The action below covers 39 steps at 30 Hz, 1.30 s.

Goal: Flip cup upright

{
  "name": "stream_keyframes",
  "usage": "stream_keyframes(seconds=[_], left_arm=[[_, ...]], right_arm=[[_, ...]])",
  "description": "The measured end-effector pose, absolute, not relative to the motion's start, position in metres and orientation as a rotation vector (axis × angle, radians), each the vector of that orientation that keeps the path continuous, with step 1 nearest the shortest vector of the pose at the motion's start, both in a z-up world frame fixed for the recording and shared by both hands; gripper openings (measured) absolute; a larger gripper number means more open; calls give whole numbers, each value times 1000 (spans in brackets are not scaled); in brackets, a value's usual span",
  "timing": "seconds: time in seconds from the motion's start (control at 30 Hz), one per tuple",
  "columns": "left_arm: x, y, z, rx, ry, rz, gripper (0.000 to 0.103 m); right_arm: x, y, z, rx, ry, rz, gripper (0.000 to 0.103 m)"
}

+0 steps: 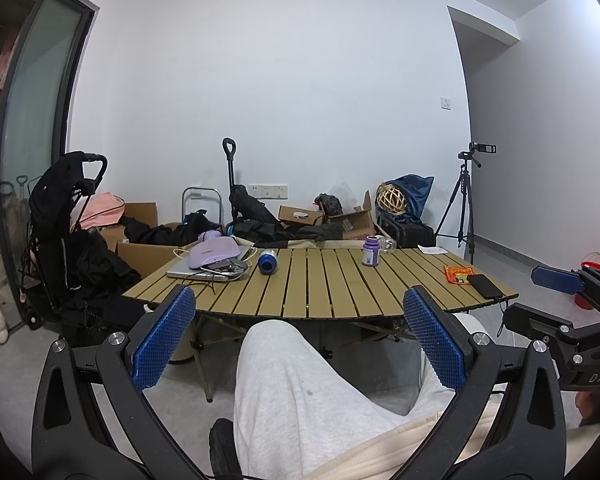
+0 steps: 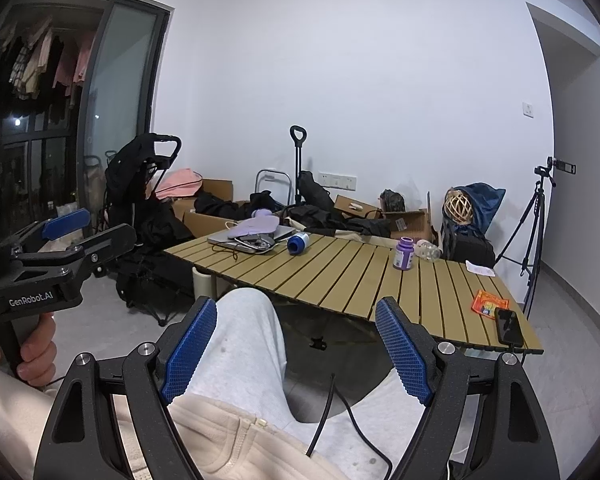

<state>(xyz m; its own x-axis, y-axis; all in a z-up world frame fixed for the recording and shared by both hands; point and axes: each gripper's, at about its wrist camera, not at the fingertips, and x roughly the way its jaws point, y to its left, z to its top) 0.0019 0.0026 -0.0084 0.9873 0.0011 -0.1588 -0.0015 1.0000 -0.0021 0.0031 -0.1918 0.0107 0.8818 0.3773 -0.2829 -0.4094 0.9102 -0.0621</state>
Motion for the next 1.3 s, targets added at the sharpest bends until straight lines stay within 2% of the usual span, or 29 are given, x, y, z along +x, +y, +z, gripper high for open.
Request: stream_keyframes(seconds=[0.83, 0.97, 1.3], left_arm=[[7, 3, -9, -4, 183, -16, 103], [47, -1, -17, 58, 200, 10, 103], [193, 28, -18, 49, 321, 43, 103]], right_arm=[[10, -193, 9, -124, 289, 397, 86], [34, -190, -3, -182, 281, 402, 86], [192, -179, 8, -206, 373, 408, 86]])
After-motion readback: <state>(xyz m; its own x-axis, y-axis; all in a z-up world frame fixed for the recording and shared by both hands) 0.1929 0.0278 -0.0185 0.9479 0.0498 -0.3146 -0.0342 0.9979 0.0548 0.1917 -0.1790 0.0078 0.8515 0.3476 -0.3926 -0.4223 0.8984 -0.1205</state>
